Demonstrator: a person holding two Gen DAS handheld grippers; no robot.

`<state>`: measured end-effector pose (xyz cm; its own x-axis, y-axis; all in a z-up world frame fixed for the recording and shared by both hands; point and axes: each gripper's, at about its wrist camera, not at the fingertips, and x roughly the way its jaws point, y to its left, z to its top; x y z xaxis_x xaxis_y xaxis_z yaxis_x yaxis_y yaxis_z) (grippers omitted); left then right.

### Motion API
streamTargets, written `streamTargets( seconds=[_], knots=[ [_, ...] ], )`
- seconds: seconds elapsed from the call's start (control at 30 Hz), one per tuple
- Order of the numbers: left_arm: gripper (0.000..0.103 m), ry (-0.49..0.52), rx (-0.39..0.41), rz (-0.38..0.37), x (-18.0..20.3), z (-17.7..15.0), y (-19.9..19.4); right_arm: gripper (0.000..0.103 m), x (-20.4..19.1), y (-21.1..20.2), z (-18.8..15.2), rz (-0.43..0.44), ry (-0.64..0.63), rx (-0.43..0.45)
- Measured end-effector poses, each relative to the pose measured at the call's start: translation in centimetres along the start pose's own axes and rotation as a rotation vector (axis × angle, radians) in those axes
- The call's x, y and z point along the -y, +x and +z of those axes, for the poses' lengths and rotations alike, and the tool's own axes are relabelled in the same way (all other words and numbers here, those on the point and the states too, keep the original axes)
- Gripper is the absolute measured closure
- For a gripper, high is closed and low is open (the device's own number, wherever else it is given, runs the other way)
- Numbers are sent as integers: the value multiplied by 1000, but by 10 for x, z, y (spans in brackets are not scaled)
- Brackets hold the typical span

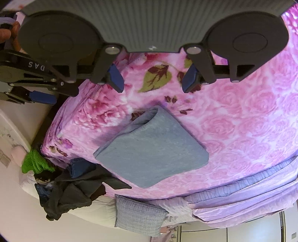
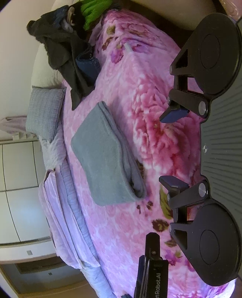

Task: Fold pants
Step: 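Open the right gripper and raise both grippers above the folded sweatpants, then grasp one side of the folded sweatpants with the right gripper while the left gripper grasps the other side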

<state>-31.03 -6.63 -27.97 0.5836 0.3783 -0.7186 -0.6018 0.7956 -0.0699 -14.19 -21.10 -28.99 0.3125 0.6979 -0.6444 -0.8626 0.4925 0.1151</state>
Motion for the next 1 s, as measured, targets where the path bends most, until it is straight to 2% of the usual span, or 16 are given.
streamTargets(
  seconds=[0.23,0.33,0.43,0.5,0.6,0.67,0.77,0.87,0.93,1.0],
  knots=[
    [37,-30,-13,-18,-14,14,39,43,19,43,0,-6,54,-54],
    [37,-73,3,-7,-32,27,67,43,39,70,12,17,89,-28],
    [38,-139,19,2,-61,50,104,43,68,106,49,49,85,42],
    [40,-188,38,21,-80,70,130,44,88,133,82,64,46,121],
    [48,-223,70,67,-94,100,167,57,107,183,130,91,-57,231],
    [53,-223,36,96,-96,115,189,65,110,214,152,67,-94,208],
    [56,-240,-21,79,-101,133,211,65,107,246,180,81,-116,158],
    [54,-281,-42,82,-107,142,217,65,111,275,205,127,-72,26],
    [54,-322,-80,78,-113,146,220,64,121,294,218,186,-16,-77],
    [54,-365,-126,75,-117,147,221,63,129,303,225,222,23,-138]
  ],
)
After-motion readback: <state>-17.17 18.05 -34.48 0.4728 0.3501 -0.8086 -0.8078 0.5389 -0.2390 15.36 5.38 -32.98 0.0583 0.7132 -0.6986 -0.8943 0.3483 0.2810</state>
